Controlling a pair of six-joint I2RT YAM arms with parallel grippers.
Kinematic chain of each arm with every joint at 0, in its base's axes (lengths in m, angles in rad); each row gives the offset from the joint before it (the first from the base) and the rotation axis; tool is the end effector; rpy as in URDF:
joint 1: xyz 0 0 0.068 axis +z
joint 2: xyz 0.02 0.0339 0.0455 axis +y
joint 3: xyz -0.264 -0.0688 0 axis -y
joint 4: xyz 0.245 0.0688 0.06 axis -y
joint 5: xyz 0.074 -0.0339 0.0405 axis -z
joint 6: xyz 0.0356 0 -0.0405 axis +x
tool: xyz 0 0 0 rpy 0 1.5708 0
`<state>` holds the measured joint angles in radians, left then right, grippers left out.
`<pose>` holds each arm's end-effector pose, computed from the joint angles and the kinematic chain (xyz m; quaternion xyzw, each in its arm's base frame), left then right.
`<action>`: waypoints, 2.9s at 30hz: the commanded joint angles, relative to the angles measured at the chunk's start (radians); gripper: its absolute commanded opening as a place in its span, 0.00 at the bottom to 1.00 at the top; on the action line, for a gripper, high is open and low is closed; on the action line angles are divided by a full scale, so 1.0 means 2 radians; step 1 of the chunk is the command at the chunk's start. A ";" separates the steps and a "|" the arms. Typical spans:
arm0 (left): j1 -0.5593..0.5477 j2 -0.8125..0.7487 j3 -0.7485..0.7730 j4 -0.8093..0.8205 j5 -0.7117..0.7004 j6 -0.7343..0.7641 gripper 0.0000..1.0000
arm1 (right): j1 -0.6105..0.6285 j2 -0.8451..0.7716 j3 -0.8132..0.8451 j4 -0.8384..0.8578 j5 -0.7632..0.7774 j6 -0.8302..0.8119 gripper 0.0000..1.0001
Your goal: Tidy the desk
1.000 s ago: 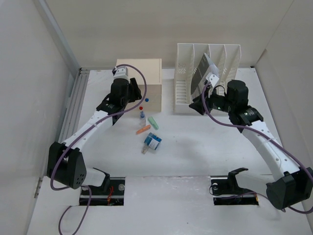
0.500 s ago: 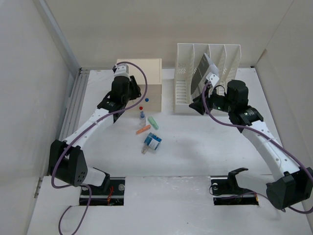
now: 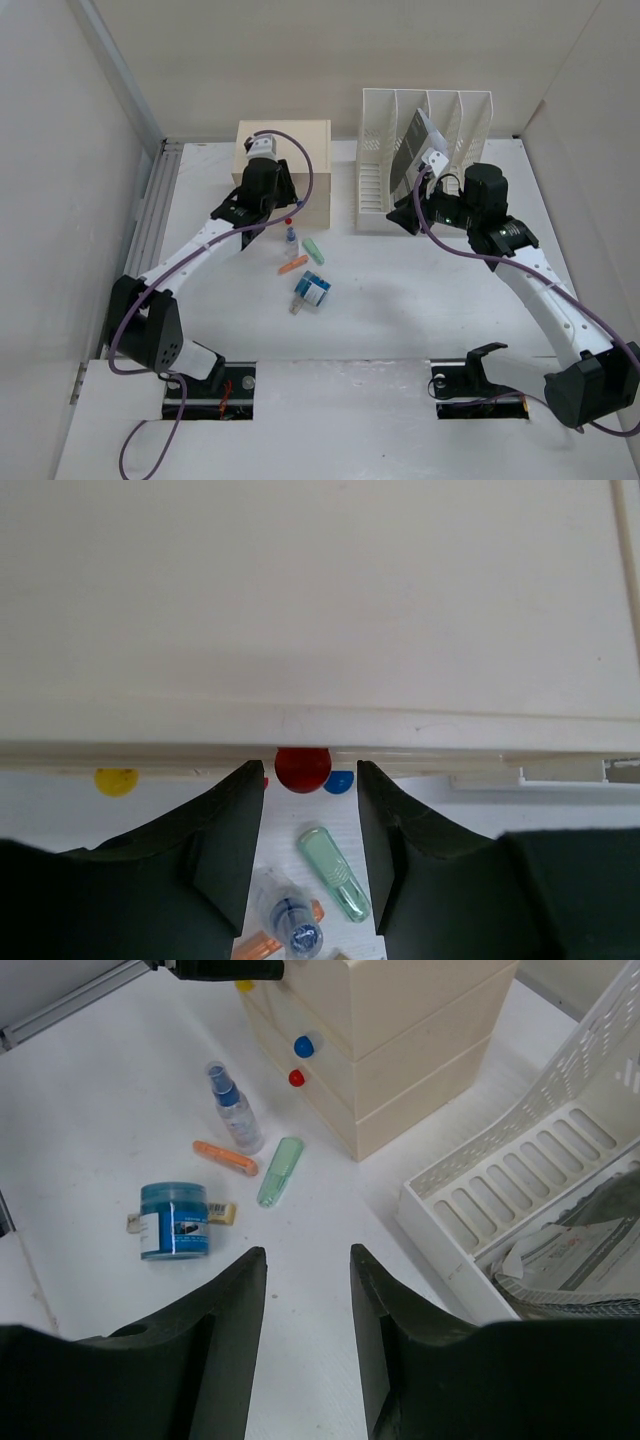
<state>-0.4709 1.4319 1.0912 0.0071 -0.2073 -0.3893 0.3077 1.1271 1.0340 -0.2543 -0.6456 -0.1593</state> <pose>0.3039 -0.1465 0.3140 -0.0269 0.8121 -0.1639 0.5594 0.2342 0.0969 0.3540 -0.3569 0.7132 0.2994 0.5238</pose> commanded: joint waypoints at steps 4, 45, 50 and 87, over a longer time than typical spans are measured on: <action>0.001 0.002 0.034 0.006 -0.036 0.008 0.39 | 0.000 -0.010 0.023 0.013 0.007 0.006 0.45; -0.050 -0.115 -0.078 -0.043 -0.060 -0.055 0.03 | 0.000 -0.019 0.014 0.017 -0.007 0.011 0.45; -0.061 -0.135 -0.096 -0.054 -0.060 -0.065 0.04 | 0.000 -0.019 0.014 0.017 -0.007 0.011 0.45; -0.118 -0.329 -0.083 -0.162 -0.076 -0.074 0.92 | 0.007 0.019 0.025 -0.046 -0.103 -0.161 0.67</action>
<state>-0.7055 0.8772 0.8482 -0.3004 -0.3309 -0.5777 0.3088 1.1419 1.0355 -0.2783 -0.7357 -0.2867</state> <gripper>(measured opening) 0.916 0.659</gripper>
